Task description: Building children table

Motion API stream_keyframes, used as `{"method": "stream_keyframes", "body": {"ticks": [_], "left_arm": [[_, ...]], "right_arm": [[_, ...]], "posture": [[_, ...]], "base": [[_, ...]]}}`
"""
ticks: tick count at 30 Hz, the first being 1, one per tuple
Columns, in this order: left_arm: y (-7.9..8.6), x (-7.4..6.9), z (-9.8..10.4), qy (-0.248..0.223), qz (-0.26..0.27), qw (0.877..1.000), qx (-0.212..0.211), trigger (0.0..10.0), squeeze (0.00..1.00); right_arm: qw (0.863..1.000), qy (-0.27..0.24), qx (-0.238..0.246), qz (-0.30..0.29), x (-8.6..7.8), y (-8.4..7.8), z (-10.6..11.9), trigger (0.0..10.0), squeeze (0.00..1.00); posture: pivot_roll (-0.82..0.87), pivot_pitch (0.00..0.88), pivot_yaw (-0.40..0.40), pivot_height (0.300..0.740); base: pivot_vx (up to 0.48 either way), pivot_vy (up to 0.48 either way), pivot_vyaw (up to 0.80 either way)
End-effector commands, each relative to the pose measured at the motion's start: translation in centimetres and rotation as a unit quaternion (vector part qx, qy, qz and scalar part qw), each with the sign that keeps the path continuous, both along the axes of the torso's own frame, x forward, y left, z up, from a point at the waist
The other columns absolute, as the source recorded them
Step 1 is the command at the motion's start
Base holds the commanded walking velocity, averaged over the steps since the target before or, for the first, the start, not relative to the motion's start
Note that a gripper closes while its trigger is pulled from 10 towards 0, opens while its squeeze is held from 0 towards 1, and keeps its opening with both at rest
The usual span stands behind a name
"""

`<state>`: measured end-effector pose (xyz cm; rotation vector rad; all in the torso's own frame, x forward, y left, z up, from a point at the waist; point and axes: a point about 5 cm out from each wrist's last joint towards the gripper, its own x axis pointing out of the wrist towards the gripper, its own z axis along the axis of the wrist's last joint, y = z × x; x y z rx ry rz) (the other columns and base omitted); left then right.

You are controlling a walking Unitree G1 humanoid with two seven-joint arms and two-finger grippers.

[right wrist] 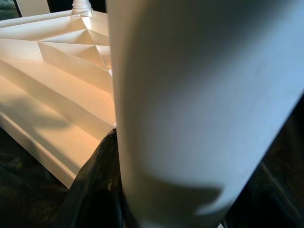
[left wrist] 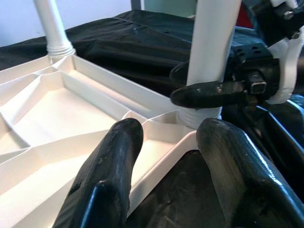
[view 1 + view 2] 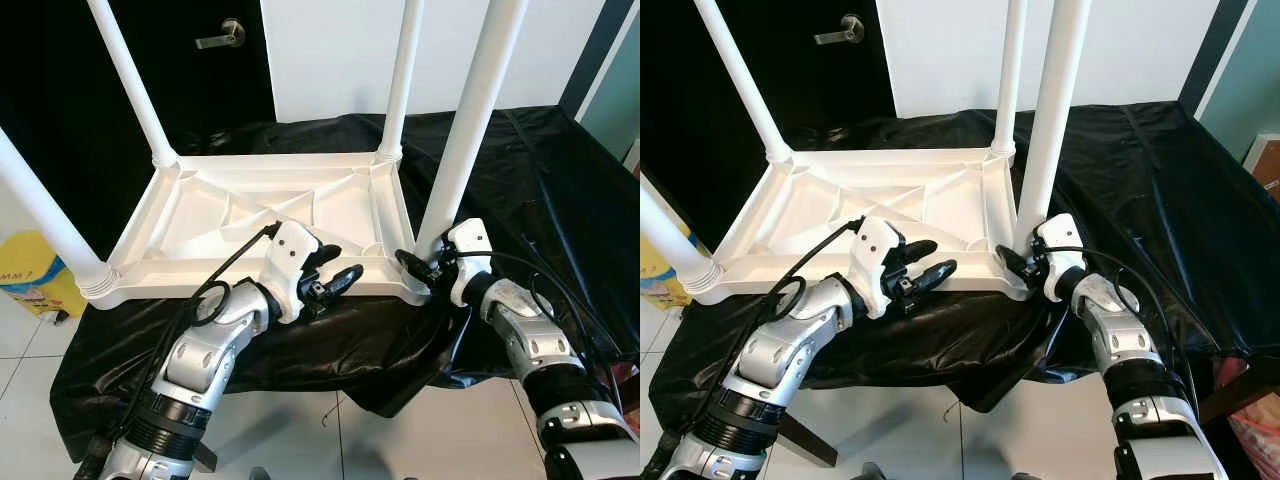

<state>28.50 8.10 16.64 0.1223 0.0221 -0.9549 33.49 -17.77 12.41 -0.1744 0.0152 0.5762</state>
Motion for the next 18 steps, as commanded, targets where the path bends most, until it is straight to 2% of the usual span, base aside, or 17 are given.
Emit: {"method": "stream_keyframes", "body": {"ticks": [1, 12, 18], "left_arm": [[0.2, -0.1, -0.2, 0.004, 0.001, 1.000, 0.003, 10.0, 0.00], [0.0, -0.3, -0.7, 0.012, -0.012, 1.000, 0.001, 10.0, 0.00], [-0.4, -0.7, -1.2, 0.015, -0.014, 1.000, 0.007, 10.0, 0.00]], "right_arm": [[1.000, -0.004, 0.000, -0.004, 0.1, -0.1, 0.0, 10.0, 0.00], [0.996, -0.025, 0.034, -0.077, -0.3, 0.5, -0.3, 10.0, 0.00], [0.990, -0.028, 0.056, -0.130, -1.3, 1.4, -1.0, 10.0, 0.00]], "posture": [[-0.05, 0.000, 0.010, 0.740], [-0.06, 0.000, 0.008, 0.740], [-0.05, 0.012, 0.005, 0.740]], "base": [[0.000, 0.000, 0.00], [0.000, 0.000, 0.00], [0.000, 0.000, 0.00]]}}
